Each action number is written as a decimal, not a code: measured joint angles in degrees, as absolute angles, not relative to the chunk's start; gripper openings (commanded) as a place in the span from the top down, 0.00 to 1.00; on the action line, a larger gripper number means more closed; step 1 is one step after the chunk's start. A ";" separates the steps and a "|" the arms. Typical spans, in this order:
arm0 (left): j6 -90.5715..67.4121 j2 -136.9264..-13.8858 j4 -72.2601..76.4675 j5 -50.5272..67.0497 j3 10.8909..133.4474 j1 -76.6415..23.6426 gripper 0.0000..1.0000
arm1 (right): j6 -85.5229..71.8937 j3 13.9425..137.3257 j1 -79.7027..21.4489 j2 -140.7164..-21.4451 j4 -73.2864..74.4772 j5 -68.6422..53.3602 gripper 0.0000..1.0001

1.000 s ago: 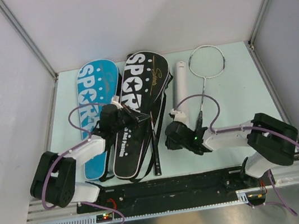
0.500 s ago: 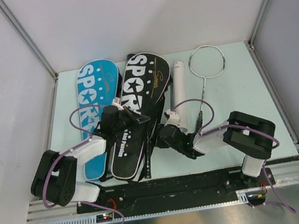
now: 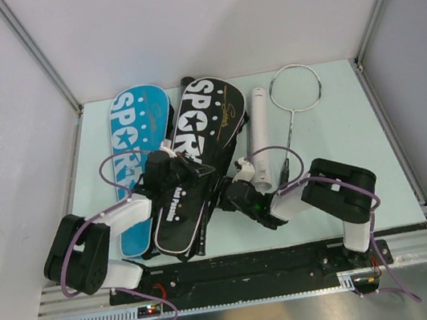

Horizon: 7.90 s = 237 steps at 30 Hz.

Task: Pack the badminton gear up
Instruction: Place the racket in the racket bag, then adjust the racket in the racket bag.

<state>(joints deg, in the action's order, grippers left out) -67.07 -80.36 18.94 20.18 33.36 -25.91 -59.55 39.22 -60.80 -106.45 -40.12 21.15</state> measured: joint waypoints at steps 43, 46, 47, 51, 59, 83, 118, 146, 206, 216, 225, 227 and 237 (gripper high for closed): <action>-67.68 -80.36 18.90 18.81 33.36 -26.09 1.00 | -63.22 55.92 -46.30 -112.31 -20.08 18.61 0.99; -67.75 -80.23 18.81 18.83 33.36 -26.13 1.00 | -61.25 55.55 -46.26 -111.04 -19.03 19.20 1.00; -67.77 -79.99 18.65 18.85 33.36 -26.13 1.00 | -59.81 55.02 -46.26 -109.60 -18.11 19.57 1.00; -68.05 -77.89 18.13 18.85 33.54 -26.35 1.00 | -54.00 53.78 -46.17 -101.45 -14.15 21.28 1.00; -66.74 -71.85 14.39 18.81 36.12 -26.24 1.00 | -46.17 53.39 -46.15 -84.29 -9.32 23.05 1.00; -50.85 -62.30 -4.93 15.70 39.53 -23.73 1.00 | -40.01 53.39 -44.42 -78.78 0.21 22.20 1.00; -35.57 -68.40 -17.85 24.25 44.86 -13.15 1.00 | -38.81 55.07 -42.94 -80.23 2.74 16.19 1.00; -34.54 -72.12 -21.04 30.70 50.70 -13.13 1.00 | -40.95 54.76 -43.42 -72.88 1.08 12.36 1.00; -34.13 -73.93 -17.32 35.68 47.37 -13.10 1.00 | -37.39 58.89 -59.72 -83.02 -1.26 15.05 0.65; -34.28 -66.89 -19.09 31.38 47.68 -13.76 1.00 | -37.47 61.25 -65.21 -88.20 -3.84 13.80 0.58; -32.95 -66.26 -22.79 24.53 48.88 -16.62 1.00 | -40.51 61.91 -68.12 -93.93 0.78 21.50 0.66; -32.95 -66.13 -23.03 24.05 48.88 -16.75 1.00 | -42.19 62.00 -68.53 -93.97 4.43 24.34 0.67; -32.99 -66.02 -23.27 23.51 48.88 -16.75 1.00 | -45.06 62.17 -69.60 -91.50 13.06 31.18 0.57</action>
